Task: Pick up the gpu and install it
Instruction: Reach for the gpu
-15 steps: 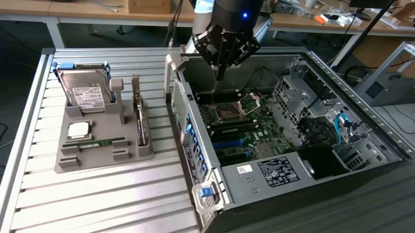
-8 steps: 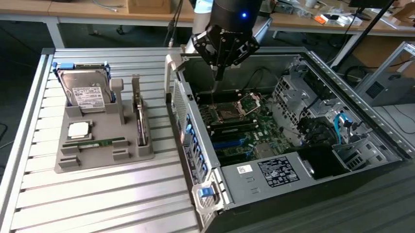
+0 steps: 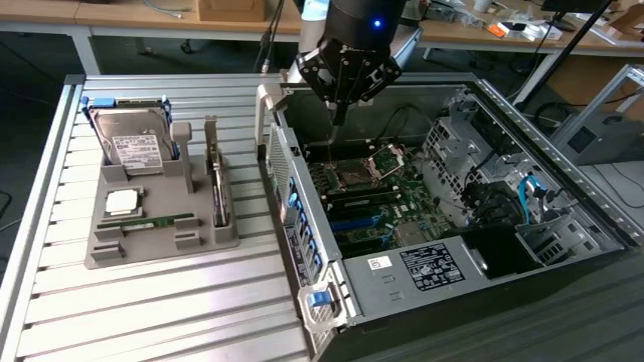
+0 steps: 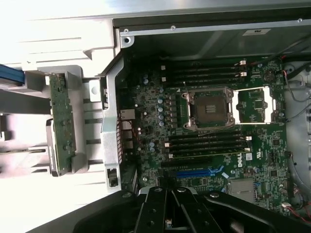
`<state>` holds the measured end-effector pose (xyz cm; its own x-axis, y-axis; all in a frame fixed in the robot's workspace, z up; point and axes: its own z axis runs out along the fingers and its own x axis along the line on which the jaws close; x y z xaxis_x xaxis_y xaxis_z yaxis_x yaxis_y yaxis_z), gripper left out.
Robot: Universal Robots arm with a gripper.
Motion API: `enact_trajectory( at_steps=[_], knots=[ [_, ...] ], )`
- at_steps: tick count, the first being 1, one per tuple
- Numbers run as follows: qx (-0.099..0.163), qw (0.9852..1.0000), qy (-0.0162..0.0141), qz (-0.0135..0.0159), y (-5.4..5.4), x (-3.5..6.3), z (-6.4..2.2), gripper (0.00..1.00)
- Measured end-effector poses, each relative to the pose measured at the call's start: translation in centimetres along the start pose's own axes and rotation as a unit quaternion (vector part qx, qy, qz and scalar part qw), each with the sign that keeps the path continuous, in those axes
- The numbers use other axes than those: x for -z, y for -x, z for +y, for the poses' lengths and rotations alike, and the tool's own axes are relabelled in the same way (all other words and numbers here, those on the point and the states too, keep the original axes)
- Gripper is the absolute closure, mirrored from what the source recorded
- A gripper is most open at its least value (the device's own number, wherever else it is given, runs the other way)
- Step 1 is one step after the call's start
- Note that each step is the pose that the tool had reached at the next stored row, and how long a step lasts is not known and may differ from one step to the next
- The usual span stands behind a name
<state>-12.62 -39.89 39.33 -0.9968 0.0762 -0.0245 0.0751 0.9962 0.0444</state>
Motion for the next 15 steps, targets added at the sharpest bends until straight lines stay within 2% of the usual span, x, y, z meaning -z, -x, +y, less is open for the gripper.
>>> enact_trajectory(
  at_steps=[15],
  knots=[
    [0.000,1.0000,0.0000,0.0000,-0.41,0.01,-0.03,0.89]
  ],
)
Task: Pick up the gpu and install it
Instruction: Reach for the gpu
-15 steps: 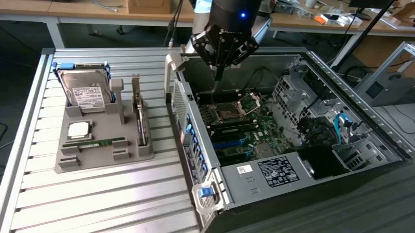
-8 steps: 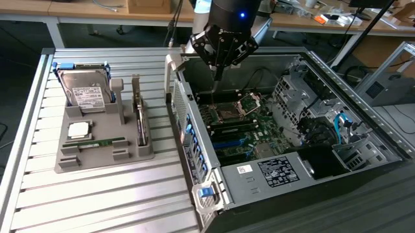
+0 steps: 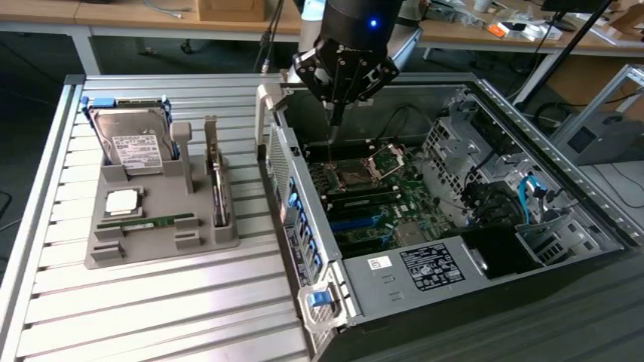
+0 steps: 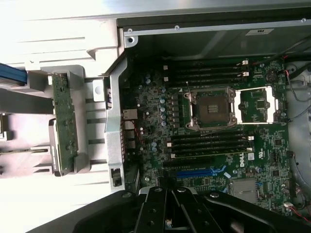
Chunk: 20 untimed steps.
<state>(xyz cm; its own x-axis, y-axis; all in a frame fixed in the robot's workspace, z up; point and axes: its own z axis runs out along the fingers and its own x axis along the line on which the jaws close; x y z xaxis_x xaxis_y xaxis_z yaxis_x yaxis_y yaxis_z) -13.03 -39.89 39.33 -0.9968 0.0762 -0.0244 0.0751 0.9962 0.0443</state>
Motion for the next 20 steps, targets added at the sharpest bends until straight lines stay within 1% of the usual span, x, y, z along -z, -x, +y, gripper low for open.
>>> enact_trajectory(
  at_steps=[9,14,20],
  knots=[
    [0.000,1.0000,0.0000,0.0000,-0.36,0.01,-0.03,0.89],
    [0.000,1.0000,0.0000,0.0000,-0.86,0.02,-0.07,0.89],
    [0.000,1.0000,0.0000,0.0000,-1.00,0.03,-0.07,0.89]
  ],
)
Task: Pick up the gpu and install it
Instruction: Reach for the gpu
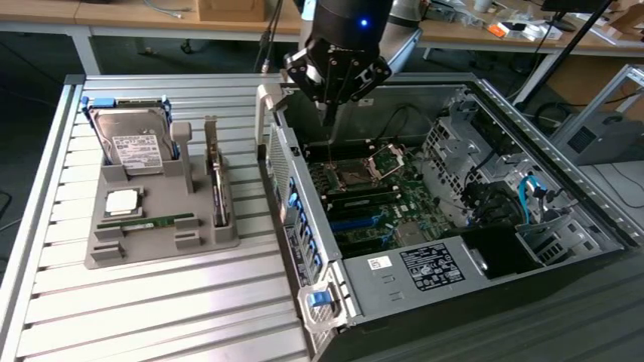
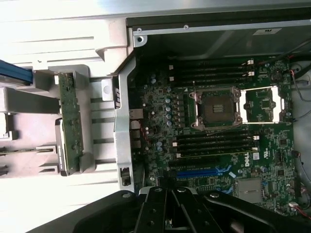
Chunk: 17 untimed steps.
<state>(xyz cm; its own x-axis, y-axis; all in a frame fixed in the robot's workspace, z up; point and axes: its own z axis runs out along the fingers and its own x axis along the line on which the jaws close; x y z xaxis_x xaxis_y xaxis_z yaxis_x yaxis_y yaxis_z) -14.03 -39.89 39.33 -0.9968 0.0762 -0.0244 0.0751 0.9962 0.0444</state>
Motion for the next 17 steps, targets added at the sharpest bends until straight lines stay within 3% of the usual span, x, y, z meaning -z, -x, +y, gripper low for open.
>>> enact_trajectory(
  at_steps=[17],
  knots=[
    [0.000,1.0000,0.0000,0.0000,-0.40,0.01,-0.03,0.89]
  ],
)
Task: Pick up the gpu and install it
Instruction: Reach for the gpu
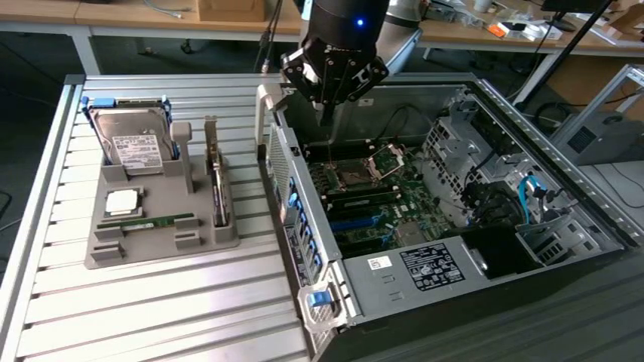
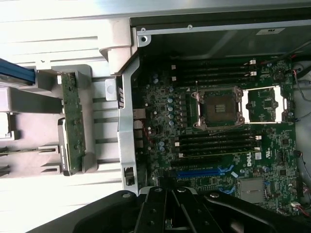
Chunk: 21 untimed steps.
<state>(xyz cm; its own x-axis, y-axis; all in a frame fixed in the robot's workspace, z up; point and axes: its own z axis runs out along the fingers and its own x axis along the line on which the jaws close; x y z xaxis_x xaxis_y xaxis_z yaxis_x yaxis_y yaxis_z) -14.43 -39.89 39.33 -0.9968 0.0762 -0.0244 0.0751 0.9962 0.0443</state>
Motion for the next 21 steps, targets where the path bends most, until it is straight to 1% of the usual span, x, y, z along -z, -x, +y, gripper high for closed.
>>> enact_trajectory(
  at_steps=[21],
  knots=[
    [0.000,1.0000,0.0000,0.0000,-0.44,0.01,-0.03,0.89]
  ],
)
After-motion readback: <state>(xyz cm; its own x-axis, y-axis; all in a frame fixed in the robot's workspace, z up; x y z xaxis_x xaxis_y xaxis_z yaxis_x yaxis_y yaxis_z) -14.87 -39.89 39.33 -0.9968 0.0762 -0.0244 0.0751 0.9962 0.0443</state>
